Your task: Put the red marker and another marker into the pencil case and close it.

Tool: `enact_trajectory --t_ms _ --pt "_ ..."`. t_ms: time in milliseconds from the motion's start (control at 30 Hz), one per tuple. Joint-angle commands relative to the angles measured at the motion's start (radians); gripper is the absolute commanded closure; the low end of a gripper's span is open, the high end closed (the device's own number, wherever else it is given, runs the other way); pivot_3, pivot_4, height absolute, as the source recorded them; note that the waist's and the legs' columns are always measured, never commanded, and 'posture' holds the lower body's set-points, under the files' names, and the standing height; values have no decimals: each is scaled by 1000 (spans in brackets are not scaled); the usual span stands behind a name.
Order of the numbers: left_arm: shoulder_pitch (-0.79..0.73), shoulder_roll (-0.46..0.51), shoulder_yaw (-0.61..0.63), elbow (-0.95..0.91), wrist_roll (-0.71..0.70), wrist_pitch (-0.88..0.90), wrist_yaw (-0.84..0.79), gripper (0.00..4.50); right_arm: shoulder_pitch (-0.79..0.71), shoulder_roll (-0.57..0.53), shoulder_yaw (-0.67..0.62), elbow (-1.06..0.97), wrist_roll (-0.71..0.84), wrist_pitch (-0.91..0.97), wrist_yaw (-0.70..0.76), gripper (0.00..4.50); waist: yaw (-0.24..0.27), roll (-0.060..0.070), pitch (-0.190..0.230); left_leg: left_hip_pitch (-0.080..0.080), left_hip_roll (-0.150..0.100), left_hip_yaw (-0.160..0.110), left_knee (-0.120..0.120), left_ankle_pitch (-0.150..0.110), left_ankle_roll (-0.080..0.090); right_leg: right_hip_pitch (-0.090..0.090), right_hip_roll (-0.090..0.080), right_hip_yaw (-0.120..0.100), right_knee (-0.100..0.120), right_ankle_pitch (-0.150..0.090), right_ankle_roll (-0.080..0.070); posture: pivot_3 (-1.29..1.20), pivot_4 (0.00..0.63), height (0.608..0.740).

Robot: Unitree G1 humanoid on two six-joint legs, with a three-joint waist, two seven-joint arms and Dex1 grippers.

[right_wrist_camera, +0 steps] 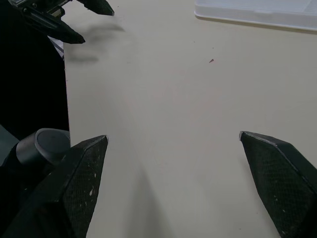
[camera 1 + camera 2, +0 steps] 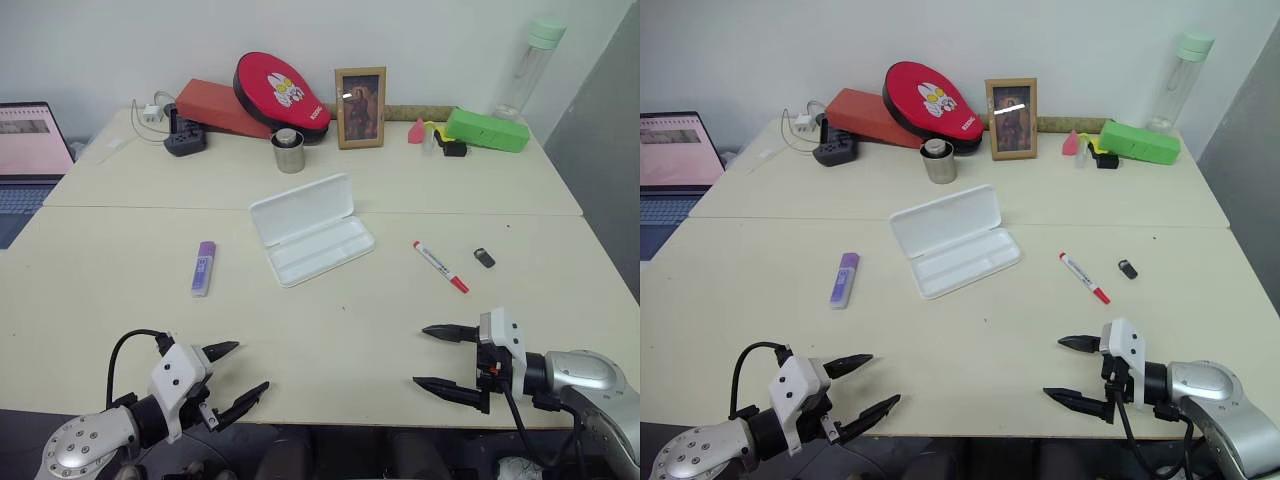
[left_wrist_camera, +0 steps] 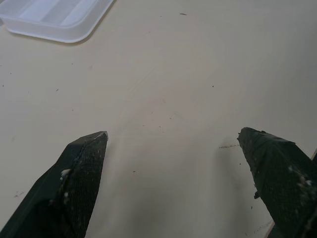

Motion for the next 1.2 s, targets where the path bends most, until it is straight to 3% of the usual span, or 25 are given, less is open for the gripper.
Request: enact_trajectory --t_ms 33,1033,1100,1200 --pt "3 2 12 -30 -21 0 -20 0 1 -3 -8 -34 15 2 2 44 0 0 0 0 0 0 0 0 0 0 0 0 0 0 0 0 150 740" --pt "-95 -13 -13 -20 -25 54 -9 0 20 -7 -2 -50 20 10 21 44 12 0 0 0 0 0 0 0 0 0 0 0 -1 0 0 0 150 740" --pt "-135 -25 -7 -29 -58 90 12 0 13 -1 -11 -62 41 22 17 44 13 0 0 0 0 0 0 0 0 0 0 0 -1 0 0 0 150 740" --pt "-338 -50 -39 -22 -144 227 70 0 -75 8 -37 -98 125 107 -26 44 13 0 0 0 -1 0 1 0 0 0 1 -1 0 0 0 0 150 740"
